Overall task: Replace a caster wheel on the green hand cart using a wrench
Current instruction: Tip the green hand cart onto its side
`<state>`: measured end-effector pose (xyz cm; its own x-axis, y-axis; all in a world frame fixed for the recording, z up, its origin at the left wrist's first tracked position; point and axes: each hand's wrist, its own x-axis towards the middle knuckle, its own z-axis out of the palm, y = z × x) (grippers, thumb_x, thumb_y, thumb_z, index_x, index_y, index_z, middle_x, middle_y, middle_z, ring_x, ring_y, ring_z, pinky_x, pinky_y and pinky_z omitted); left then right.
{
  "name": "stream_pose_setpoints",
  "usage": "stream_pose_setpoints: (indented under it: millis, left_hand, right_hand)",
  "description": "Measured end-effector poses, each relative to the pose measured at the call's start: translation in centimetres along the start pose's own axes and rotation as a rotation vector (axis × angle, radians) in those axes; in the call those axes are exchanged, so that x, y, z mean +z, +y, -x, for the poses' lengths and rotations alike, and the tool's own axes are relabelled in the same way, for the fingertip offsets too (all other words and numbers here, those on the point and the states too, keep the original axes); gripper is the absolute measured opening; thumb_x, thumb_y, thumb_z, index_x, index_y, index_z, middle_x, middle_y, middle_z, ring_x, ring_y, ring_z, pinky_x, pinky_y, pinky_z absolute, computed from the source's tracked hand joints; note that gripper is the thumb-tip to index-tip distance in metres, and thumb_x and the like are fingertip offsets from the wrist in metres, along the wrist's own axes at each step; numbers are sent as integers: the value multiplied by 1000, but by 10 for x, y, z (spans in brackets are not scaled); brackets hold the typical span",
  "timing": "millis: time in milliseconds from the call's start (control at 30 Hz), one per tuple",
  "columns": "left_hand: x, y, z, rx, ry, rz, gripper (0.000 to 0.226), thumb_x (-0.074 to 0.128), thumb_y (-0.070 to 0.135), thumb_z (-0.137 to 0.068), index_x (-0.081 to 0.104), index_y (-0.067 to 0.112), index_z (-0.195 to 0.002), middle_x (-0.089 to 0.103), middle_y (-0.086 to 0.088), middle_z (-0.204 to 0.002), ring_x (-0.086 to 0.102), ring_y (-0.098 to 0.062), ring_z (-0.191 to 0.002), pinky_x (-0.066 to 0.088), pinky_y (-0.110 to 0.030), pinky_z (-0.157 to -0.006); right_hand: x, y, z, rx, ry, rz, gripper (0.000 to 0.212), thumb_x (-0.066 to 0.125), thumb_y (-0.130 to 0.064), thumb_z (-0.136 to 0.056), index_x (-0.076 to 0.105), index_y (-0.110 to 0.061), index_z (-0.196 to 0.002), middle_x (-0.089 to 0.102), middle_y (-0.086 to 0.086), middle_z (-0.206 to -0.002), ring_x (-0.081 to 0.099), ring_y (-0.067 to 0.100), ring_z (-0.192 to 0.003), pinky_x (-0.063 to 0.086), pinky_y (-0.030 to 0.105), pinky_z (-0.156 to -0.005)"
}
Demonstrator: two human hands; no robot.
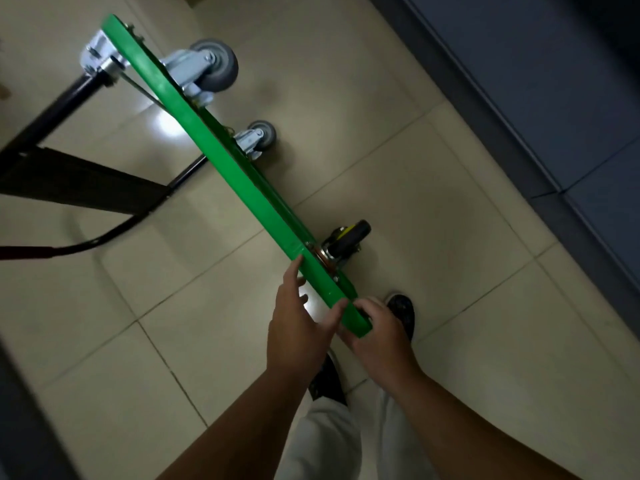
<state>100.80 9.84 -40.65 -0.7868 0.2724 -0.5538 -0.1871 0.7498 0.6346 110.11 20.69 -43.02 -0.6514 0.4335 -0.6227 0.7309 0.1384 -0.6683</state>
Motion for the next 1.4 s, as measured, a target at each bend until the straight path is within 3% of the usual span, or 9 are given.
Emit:
stream_pose_setpoints:
  millis: [200,333,467,567,833,1033,1200,1333,1400]
  left_hand:
    - [10,-11,2,28,-31,208,104,85,24,-84,17,44,-161,43,0,-159,61,-24,-128,58,-37,-99]
    - [12,-9,-7,-6,20,327,111,86,28,-82,10,44,-162,35,-2,-165,61,-31,-129,57,-18,-81]
    - [17,-3,-13,-17,91,367,110,87,21,-80,15,47,-159,44,-6,-156,68,-26,-116,64,-47,-83]
    - [28,0,-11,-49,178,345,110,88,13,-79,20,47,-159,50,-6,-146,64,-27,-121,63,-52,-85]
    - [43,-15,22,-59,208,231,113,87,12,-80,17,41,-163,53,0,-126,67,-25,-111,64,-52,-82]
    - [67,-39,71,-42,194,159,111,87,17,-81,15,41,-163,55,3,-124,68,-22,-112,63,-52,-87]
    - [91,-58,114,7,207,109,108,85,21,-83,16,39,-164,56,9,-120,58,-12,-123,60,-52,-94]
    - [113,-71,151,19,207,82,106,85,23,-83,18,41,-163,58,12,-121,57,-4,-120,60,-49,-96]
    - [124,-77,171,26,193,86,105,84,24,-84,17,43,-162,58,11,-122,58,-6,-121,60,-49,-95]
  right_hand:
    - [8,25,20,24,140,-143,40,85,-37,-79,58,-36,-109,63,-26,-108,54,-16,-105,43,4,-80]
    - [6,36,25,-30,117,-67,30,80,-39,-84,57,-36,-102,61,-28,-107,48,-22,-106,36,-3,-78]
    - [5,45,22,-72,87,-108,30,79,-41,-84,54,-39,-100,60,-28,-105,48,-20,-106,37,-3,-76]
    - [5,52,21,-114,77,-144,32,82,-36,-82,52,-39,-91,59,-30,-97,47,-24,-102,36,-4,-75]
    - [13,82,48,-131,54,-100,35,81,-39,-83,53,-27,-99,62,-6,-108,56,18,-108,53,36,-84]
    - [13,116,98,-129,38,-80,34,78,-37,-86,47,-29,-98,56,-13,-103,51,14,-101,36,15,-64]
    - [6,151,137,-133,-9,-91,32,75,-36,-90,48,-26,-103,61,-6,-111,54,17,-103,40,27,-72]
    - [0,182,169,-108,-30,-117,32,75,-36,-89,46,-31,-99,54,-15,-99,52,-3,-85,39,14,-66]
    - [-2,198,185,-98,-43,-117,31,75,-35,-89,47,-30,-100,58,-13,-104,55,4,-95,47,27,-75]
